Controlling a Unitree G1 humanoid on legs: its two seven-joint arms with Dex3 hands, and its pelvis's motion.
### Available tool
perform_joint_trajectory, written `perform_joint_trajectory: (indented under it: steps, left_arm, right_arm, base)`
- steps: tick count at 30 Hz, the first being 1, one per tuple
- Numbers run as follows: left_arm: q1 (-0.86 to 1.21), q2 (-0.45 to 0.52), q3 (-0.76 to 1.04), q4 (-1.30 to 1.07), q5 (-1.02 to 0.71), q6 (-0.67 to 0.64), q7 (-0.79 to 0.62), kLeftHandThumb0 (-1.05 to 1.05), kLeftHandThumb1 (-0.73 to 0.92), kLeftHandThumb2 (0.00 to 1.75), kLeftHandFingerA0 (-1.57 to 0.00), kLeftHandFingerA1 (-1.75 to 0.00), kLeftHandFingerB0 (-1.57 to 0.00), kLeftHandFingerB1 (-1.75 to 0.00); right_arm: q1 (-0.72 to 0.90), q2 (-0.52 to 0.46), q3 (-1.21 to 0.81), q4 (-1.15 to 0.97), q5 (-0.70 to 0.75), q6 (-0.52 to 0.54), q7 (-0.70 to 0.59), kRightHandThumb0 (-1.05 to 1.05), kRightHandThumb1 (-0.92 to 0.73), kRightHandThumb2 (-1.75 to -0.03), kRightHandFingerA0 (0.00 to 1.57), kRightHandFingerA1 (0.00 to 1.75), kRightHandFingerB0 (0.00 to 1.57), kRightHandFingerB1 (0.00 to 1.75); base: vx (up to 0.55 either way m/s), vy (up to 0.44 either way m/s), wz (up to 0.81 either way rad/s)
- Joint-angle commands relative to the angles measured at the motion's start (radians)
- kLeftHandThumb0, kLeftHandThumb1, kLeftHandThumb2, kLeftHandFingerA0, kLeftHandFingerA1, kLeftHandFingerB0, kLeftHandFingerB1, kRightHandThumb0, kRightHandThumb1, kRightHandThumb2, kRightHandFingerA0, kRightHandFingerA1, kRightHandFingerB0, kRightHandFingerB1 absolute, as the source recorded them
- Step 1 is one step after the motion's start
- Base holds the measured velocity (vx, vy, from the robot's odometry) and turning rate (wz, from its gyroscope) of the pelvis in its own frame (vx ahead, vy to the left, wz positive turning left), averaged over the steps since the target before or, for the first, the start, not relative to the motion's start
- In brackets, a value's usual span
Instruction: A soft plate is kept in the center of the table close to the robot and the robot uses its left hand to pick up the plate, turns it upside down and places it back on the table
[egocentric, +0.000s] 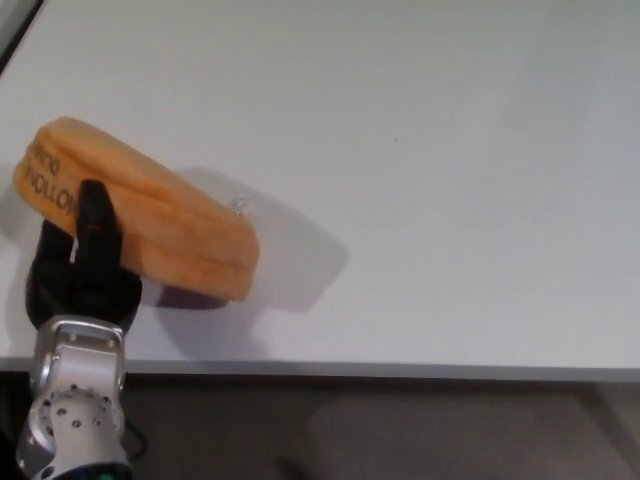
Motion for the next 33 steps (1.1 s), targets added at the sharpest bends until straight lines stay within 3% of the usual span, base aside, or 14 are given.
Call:
perform_joint_trajectory:
  steps: [1,2,4,6,7,15,16,17,18,20,21,22,23,33]
  left_arm:
    - [-0.06,-0.001,0.071,0.088,-0.096,0.271,0.481,-0.22,0.65,0.69,-1.03,-1.75,-0.33,-0.47]
    - [-0.05,0.005,0.051,0.084,-0.073,0.289,0.468,-0.22,0.65,0.69,-1.03,-1.75,-0.33,-0.47]
    - [-0.029,0.021,0.016,0.078,-0.037,0.329,0.445,-0.26,0.56,0.81,-1.28,-1.62,-0.22,-0.48]
    - [-0.032,0.029,-0.007,0.088,-0.012,0.335,0.43,-0.26,0.56,0.81,-1.27,-1.61,-0.23,-0.48]
    - [-0.029,0.044,-0.012,0.084,-0.009,0.358,0.426,-0.22,0.64,0.65,-1.01,-1.75,-0.29,-0.4]
    - [-0.03,0.03,0.031,0.061,-0.085,0.385,0.466,-0.2,0.62,0.69,-1.03,-1.75,-0.26,-0.39]
    - [-0.029,0.019,0.038,0.056,-0.098,0.384,0.471,-0.28,0.56,0.82,-1.29,-1.62,-0.23,-0.49]
    - [-0.028,0.015,0.04,0.053,-0.102,0.387,0.475,-0.28,0.56,0.82,-1.29,-1.62,-0.23,-0.49]
    - [-0.021,0.006,0.038,0.052,-0.103,0.385,0.472,-0.23,0.65,0.66,-1.05,-1.75,-0.27,-0.39]
    - [-0.005,-0.01,0.028,0.058,-0.103,0.395,0.462,-0.22,0.65,0.63,-1.04,-1.75,-0.27,-0.39]
    - [-0.003,-0.018,0.02,0.059,-0.1,0.406,0.47,-0.25,0.67,0.62,-1.04,-1.75,-0.36,-0.45]
    - [-0.003,-0.022,0.016,0.058,-0.1,0.412,0.476,-0.25,0.67,0.62,-1.04,-1.75,-0.36,-0.45]
    - [0.001,-0.032,-0.002,0.06,-0.085,0.403,0.464,-0.24,0.67,0.63,-1.03,-1.75,-0.34,-0.43]
    - [-0.01,-0.067,-0.041,0.073,-0.114,0.424,0.478,-0.23,0.64,0.64,-1.02,-1.75,-0.32,-0.4]
  right_arm:
    - [-0.014,-0.02,-0.004,-0.027,-0.011,0.059,-0.028,-0.64,-0.8,-0.64,0.67,0.5,0.42,0.33]
    - [-0.017,-0.019,-0.005,-0.024,-0.003,0.059,-0.023,-0.64,-0.8,-0.64,0.67,0.5,0.42,0.33]
    - [-0.021,-0.019,-0.006,-0.013,-0.003,0.048,-0.02,-0.64,-0.79,-0.65,0.66,0.5,0.42,0.34]
    - [-0.025,-0.025,-0.012,-0.01,-0.003,0.048,-0.022,-0.63,-0.8,-0.65,0.66,0.5,0.41,0.33]
    - [-0.03,-0.023,-0.012,0.0,0.001,0.032,-0.016,-0.61,-0.8,-0.65,0.67,0.5,0.41,0.33]
    - [-0.014,-0.017,-0.01,-0.025,0.009,0.058,-0.014,-0.62,-0.8,-0.64,0.66,0.49,0.41,0.33]
    - [-0.013,-0.015,-0.009,-0.028,0.008,0.06,-0.016,-0.61,-0.8,-0.64,0.66,0.49,0.41,0.33]
    - [-0.012,-0.014,-0.009,-0.029,0.008,0.062,-0.016,-0.61,-0.8,-0.64,0.66,0.49,0.41,0.33]
    - [-0.01,-0.018,-0.007,-0.037,-0.005,0.065,-0.024,-0.62,-0.8,-0.64,0.66,0.5,0.4,0.33]
    - [-0.016,-0.017,-0.005,-0.027,-0.011,0.056,-0.025,-0.62,-0.8,-0.64,0.66,0.5,0.41,0.33]
    - [-0.017,-0.017,-0.005,-0.028,-0.015,0.059,-0.029,-0.65,-0.66,-1.0,0.59,0.62,0.33,0.49]
    - [-0.018,-0.018,-0.004,-0.029,-0.016,0.061,-0.03,-0.65,-0.66,-1.0,0.59,0.62,0.33,0.49]
    - [-0.016,-0.021,-0.005,-0.033,-0.021,0.068,-0.035,-0.64,-0.79,-0.65,0.65,0.49,0.4,0.33]
    - [-0.007,-0.02,-0.005,-0.052,-0.017,0.083,-0.036,-0.62,-0.79,-0.64,0.65,0.49,0.4,0.33]
  base:
    - [0.0,0.0,0.0]
    - [0.0,0.0,0.0]
    - [0.0,0.0,0.0]
    - [0.0,0.0,0.0]
    - [0.0,0.0,0.0]
    - [0.0,0.0,0.0]
    - [0.0,0.0,0.0]
    - [0.0,0.0,0.0]
    - [0.0,0.0,0.0]
    - [0.0,0.0,0.0]
    - [0.0,0.0,0.0]
    - [0.0,0.0,0.0]
    - [0.0,0.0,0.0]
    - [0.0,0.0,0.0]
